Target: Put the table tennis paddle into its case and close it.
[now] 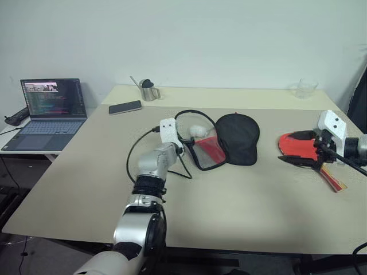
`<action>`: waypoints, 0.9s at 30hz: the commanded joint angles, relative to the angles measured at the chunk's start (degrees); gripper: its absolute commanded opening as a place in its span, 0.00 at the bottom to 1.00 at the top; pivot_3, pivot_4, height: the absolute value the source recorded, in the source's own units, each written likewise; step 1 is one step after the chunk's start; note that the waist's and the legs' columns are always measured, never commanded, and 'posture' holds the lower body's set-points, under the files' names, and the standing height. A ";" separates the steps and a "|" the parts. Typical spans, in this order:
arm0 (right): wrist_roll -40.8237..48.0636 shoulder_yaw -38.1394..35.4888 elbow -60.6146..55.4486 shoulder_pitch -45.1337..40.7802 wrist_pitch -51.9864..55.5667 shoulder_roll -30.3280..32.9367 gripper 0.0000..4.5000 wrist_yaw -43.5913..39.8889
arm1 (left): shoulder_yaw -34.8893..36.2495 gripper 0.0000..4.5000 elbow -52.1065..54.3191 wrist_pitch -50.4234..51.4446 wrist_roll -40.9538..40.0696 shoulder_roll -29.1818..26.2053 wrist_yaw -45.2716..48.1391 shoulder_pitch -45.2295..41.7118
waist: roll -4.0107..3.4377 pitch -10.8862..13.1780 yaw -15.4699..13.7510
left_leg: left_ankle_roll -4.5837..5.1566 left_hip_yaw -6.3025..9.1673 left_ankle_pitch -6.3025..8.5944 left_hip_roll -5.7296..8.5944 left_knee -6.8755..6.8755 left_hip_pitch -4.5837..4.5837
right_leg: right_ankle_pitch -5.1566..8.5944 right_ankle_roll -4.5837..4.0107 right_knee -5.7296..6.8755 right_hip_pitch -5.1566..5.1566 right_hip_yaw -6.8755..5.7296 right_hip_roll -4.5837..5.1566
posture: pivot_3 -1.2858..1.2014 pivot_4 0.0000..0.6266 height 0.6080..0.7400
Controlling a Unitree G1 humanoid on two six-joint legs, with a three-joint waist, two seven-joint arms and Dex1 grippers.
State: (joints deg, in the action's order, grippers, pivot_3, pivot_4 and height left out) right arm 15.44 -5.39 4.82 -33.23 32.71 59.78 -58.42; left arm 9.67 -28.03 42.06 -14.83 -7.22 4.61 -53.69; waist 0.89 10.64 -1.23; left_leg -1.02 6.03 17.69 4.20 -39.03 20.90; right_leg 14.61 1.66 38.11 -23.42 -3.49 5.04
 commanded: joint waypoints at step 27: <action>-16.46 8.73 40.54 -20.84 9.41 -5.74 1.00 14.77 | -9.75 1.00 37.62 2.81 -15.11 -29.00 49.91 13.77 | -0.06 -0.03 1.73 | 0.04 -0.06 -0.01 0.03 0.09 -0.02 | -0.01 -0.01 -0.07 0.00 0.11 -0.01 | 0.52 0.24 1.00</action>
State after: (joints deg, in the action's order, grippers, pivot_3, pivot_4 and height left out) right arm -0.16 3.27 45.21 -52.48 42.82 53.45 -42.48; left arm -1.54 6.98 45.81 -29.01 -35.51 54.34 -39.39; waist 0.83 10.61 0.50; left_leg -0.98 5.96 17.68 4.23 -38.95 20.88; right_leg 14.61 1.65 38.04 -23.41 -3.38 5.03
